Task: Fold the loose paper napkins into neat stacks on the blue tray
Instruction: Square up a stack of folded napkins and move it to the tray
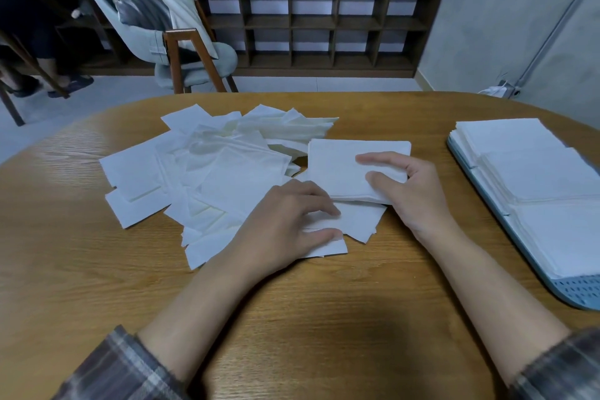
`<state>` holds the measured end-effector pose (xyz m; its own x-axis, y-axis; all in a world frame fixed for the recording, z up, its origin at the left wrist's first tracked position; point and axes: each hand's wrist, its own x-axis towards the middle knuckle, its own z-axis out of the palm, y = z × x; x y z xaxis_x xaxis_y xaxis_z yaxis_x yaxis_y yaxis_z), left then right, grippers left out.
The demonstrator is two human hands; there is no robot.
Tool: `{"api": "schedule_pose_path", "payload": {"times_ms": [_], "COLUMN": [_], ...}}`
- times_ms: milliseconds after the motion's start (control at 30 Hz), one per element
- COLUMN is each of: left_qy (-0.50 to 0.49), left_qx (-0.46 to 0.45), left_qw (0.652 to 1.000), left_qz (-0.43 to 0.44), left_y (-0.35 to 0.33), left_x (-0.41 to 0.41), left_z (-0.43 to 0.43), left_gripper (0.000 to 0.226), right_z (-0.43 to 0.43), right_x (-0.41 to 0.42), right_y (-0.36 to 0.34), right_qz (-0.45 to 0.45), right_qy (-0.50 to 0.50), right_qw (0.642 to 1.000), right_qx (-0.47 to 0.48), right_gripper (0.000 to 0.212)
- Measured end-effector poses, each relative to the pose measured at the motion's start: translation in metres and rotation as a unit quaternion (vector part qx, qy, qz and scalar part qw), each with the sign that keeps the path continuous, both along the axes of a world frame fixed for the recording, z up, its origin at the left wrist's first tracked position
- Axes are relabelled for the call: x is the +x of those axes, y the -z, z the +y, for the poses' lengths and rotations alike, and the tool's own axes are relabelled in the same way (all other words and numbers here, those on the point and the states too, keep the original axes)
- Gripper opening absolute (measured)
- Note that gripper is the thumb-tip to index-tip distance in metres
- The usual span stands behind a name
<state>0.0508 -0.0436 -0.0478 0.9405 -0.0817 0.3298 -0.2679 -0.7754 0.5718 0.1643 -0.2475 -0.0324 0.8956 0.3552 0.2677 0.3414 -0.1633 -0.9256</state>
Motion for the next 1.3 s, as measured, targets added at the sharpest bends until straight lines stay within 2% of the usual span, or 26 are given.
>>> {"api": "schedule_pose_path", "payload": {"times_ms": [100, 233, 400, 533, 600, 700, 800, 900, 1033, 1133, 1233, 1300], "left_qy": [0.000, 0.015, -0.027, -0.044, -0.061, -0.091, -0.081, -0.043, -0.033, -0.031, -0.013, -0.007], "left_qx": [0.012, 0.039, -0.054, -0.123, -0.156, -0.237, -0.277, -0.268, -0.241, -0.223, -0.214, -0.193], "left_qw": [1.000, 0.998, 0.997, 0.987, 0.980, 0.963, 0.955, 0.961, 0.969, 0.974, 0.977, 0.981], "left_qz": [-0.014, -0.046, -0.048, -0.089, -0.110, -0.092, -0.065, -0.054, -0.044, -0.034, -0.020, -0.003], "left_y": [0.003, 0.004, -0.004, -0.013, -0.015, -0.015, -0.015, -0.016, -0.017, -0.019, -0.021, -0.022], "left_x": [0.002, 0.005, -0.001, -0.005, -0.005, -0.005, -0.004, -0.005, -0.005, -0.007, -0.010, -0.011], "left_z": [-0.011, -0.024, -0.022, -0.026, -0.028, -0.028, -0.027, -0.028, -0.027, -0.029, -0.030, -0.030], "left_gripper": [0.030, 0.012, 0.007, 0.005, 0.005, 0.010, 0.017, 0.027, 0.036, 0.036, 0.041, 0.051], "right_z": [0.000, 0.001, -0.008, -0.019, -0.023, -0.024, -0.018, -0.011, -0.014, -0.015, -0.010, -0.010], "right_x": [0.002, 0.001, -0.002, -0.011, -0.015, -0.016, -0.019, -0.021, -0.019, -0.019, -0.020, -0.018], "right_y": [0.002, 0.004, -0.009, -0.012, -0.010, -0.008, -0.007, -0.003, -0.006, -0.006, -0.004, -0.004], "right_qz": [-0.001, 0.000, 0.001, -0.028, -0.014, 0.047, 0.066, 0.033, 0.045, 0.045, 0.046, 0.045], "right_qy": [0.004, -0.003, -0.038, -0.099, -0.127, -0.177, -0.199, -0.131, -0.109, -0.106, -0.100, -0.083], "right_qw": [1.000, 1.000, 0.999, 0.994, 0.992, 0.982, 0.978, 0.991, 0.993, 0.993, 0.994, 0.996], "right_qx": [0.004, 0.000, 0.001, -0.021, -0.005, 0.044, 0.019, -0.023, 0.009, -0.011, -0.013, 0.001], "right_gripper": [0.034, 0.034, 0.029, 0.026, 0.037, 0.048, 0.037, 0.016, 0.018, 0.021, 0.004, 0.005]}}
